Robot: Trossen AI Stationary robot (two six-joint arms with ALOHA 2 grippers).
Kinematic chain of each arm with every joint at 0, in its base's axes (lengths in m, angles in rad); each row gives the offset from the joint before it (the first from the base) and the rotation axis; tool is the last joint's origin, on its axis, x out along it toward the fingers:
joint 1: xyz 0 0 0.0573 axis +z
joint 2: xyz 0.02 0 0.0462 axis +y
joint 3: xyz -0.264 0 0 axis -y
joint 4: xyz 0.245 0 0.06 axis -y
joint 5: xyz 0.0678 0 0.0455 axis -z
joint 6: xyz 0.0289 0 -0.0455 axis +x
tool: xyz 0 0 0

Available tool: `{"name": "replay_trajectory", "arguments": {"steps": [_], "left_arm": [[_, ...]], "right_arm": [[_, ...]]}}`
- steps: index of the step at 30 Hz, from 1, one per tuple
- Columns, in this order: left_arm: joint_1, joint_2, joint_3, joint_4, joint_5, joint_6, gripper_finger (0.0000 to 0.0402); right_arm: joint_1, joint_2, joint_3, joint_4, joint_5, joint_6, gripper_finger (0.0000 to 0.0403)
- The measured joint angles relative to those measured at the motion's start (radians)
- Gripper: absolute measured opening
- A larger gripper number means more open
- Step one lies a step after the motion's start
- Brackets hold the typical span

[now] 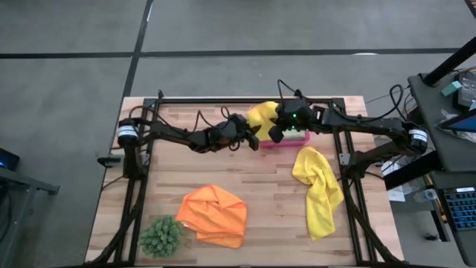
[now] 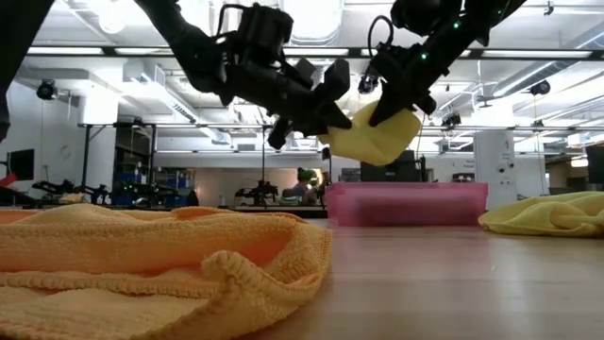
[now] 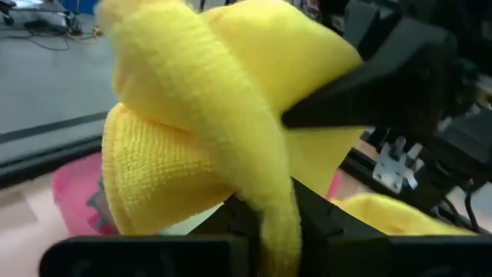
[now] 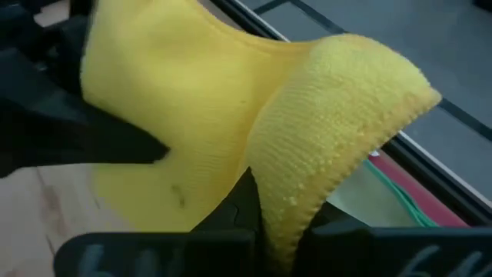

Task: Fold microfiber towels
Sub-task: Put the top folded yellow microfiber cloth into the red bin

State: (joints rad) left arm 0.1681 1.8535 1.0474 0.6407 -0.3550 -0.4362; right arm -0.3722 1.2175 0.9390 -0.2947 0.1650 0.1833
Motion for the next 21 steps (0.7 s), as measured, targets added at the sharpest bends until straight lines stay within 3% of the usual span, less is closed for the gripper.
{"name": "replay_trajectory", "arguments": {"steps": [10,16,21], "left_arm": [[0.043,0.183,0.166,-0.002,0.050,0.005,0.0028],[0.089,0.215,0.251,-0.165,0.058,0.029,0.0028],[0.119,0.222,0.284,-0.198,0.093,0.026,0.0028]], "right_arm": [[-0.050,0.001,0.000,-0.081,0.083,0.086,0.0013],[-0.052,0.010,-0.014,-0.131,0.185,0.169,0.0013],[-0.052,0.013,-0.015,-0.125,0.224,0.217,0.0013]]}}
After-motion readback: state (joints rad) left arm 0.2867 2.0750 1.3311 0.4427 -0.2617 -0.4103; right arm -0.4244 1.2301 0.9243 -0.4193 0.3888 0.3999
